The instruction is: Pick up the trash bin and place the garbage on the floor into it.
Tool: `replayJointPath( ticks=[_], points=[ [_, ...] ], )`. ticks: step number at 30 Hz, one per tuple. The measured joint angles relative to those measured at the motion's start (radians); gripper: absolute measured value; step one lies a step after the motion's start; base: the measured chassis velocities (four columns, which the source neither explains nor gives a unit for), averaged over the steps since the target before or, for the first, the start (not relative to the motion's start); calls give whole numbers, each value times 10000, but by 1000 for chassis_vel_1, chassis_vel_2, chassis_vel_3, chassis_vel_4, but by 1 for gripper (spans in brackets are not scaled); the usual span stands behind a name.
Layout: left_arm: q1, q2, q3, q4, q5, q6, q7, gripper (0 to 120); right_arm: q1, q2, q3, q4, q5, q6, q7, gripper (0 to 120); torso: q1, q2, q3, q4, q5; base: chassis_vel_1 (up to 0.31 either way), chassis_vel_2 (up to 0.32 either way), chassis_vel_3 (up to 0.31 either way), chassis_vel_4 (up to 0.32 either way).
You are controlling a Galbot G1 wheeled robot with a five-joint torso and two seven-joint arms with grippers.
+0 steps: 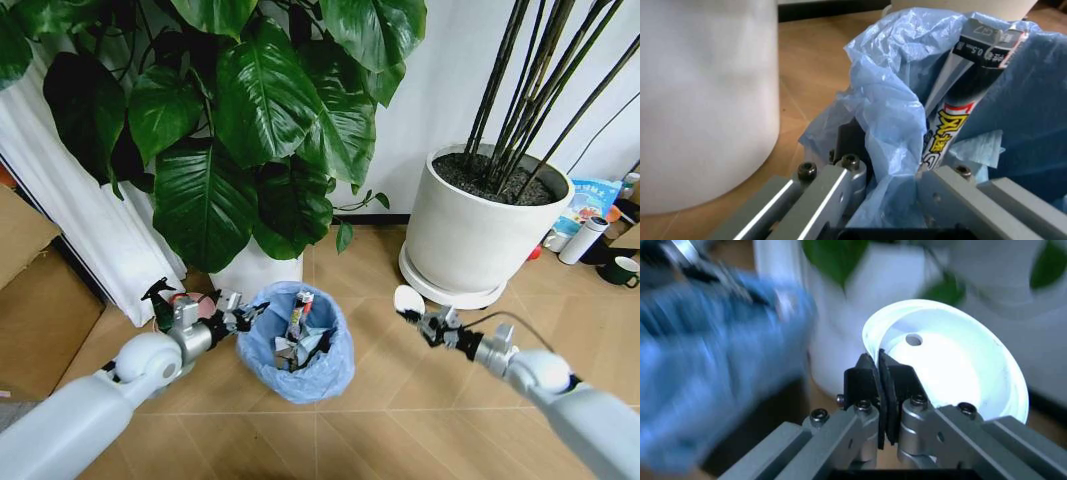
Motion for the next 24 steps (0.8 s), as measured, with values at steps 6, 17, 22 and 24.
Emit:
replayJointPath(
  ticks=[6,17,22,24],
  points=[
    [-610,-133,566,145,-131,2,-6,0,1564,-512,-827,1055,1630,-267,-635,0,0,0,0,4,-3,0,0,0,0],
    [-654,-174,645,130,-157,6,-22,0,3161,-342,-3098,1474,2373,-791,-679,0,0,1,0,2,-5,0,0,0,0],
    [-679,-228,685,132,-168,10,-33,0,3348,167,-3857,1081,2302,-802,-655,0,0,1,0,2,-2,0,0,0,0],
    [-699,-233,713,115,-198,20,-56,0,3469,373,-4142,847,2259,-803,-657,0,0,1,0,4,-2,0,0,0,0]
  ],
)
